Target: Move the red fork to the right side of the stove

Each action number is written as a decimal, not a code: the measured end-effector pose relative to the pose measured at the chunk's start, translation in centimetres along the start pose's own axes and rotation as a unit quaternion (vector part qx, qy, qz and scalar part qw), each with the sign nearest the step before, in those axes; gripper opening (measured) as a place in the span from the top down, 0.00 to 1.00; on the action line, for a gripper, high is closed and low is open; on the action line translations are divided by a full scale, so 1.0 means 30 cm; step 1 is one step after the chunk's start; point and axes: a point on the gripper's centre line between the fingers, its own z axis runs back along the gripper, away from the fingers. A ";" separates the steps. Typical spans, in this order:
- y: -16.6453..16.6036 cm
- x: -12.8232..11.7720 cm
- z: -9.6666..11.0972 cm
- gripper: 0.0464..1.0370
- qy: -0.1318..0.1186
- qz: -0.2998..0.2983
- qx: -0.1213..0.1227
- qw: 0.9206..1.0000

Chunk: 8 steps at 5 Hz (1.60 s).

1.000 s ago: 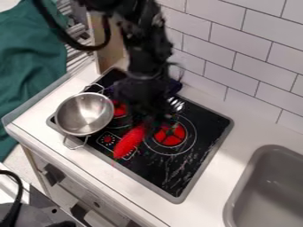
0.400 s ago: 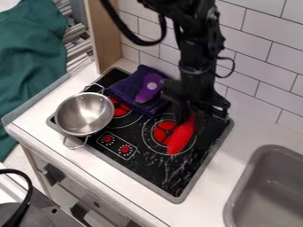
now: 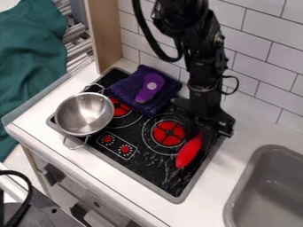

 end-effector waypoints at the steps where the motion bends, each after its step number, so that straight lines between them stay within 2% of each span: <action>1: 0.003 0.011 -0.011 0.71 0.001 -0.023 0.004 1.000; 3: 0.002 0.045 -0.044 0.72 0.011 -0.022 0.003 1.000; 6: -0.020 0.056 -0.053 0.72 -0.010 0.032 -0.008 0.999; 7: -0.010 0.042 -0.054 0.72 -0.051 0.034 0.001 0.998; 8: -0.008 0.041 -0.049 0.72 -0.081 0.027 0.013 0.996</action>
